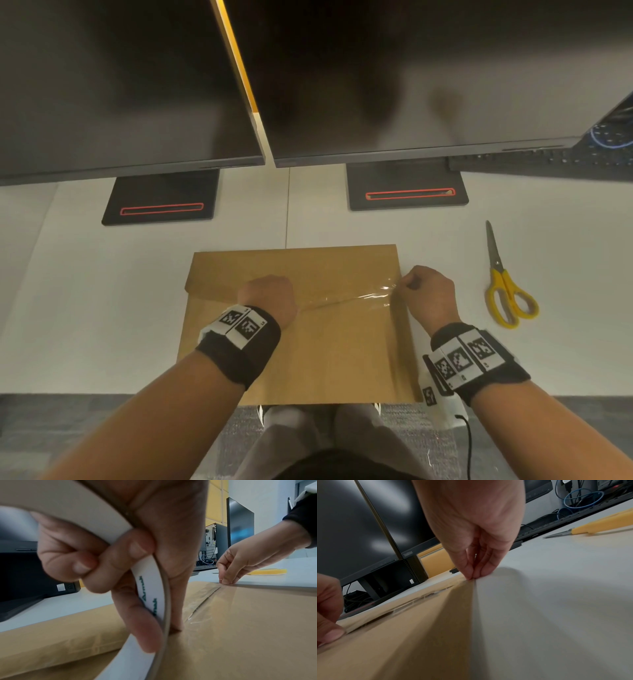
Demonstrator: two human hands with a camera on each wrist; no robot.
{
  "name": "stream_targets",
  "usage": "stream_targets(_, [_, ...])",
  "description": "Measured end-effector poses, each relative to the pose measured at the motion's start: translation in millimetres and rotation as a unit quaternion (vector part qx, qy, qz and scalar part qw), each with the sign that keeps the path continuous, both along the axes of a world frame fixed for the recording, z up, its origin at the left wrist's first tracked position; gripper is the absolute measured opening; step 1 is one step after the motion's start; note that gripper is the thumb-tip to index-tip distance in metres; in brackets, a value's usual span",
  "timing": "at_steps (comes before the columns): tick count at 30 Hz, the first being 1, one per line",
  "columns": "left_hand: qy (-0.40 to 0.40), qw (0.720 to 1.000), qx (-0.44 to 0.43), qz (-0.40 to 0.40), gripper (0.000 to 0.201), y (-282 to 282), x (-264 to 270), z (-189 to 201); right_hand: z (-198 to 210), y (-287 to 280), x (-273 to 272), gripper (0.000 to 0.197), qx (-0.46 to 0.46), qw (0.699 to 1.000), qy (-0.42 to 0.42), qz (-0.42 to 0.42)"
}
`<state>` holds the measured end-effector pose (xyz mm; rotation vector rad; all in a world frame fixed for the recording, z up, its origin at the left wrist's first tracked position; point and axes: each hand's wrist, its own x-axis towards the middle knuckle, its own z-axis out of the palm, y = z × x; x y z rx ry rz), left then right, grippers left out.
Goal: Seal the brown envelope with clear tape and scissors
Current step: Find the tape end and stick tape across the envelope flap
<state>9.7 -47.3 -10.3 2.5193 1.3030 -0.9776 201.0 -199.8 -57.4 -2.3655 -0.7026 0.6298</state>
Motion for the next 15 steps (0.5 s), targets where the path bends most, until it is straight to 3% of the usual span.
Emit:
stream_targets(4, [0.001,1.0,-0.007,0.008,0.02,1.9,2.6,2.4,0.6,1.4,-1.0,0.014,0.007,1.0,0.003,-0.007])
stream_targets(7, [0.002,1.0,-0.01,0.018,0.019,1.8,2.5,2.1,-1.1,1.8,-6.8,0.015,0.021,0.998,-0.06,0.026])
stream_targets(10, [0.001,1.0,-0.011,0.014,0.024,2.2,2.9,3.3,0.2,6.3,-26.0,0.013,0.016,0.982,-0.094,0.163])
stream_targets(13, [-0.009,1.0,-0.012,0.01,0.026,1.9,3.2,5.2,2.5,16.1,-59.7,0.022,0.026,0.93,-0.071,0.359])
stream_targets(15, [-0.02,1.0,-0.01,0.009,0.026,1.5,2.6,5.1,6.6,23.7,-82.3,0.028,0.031,0.897,-0.068,0.436])
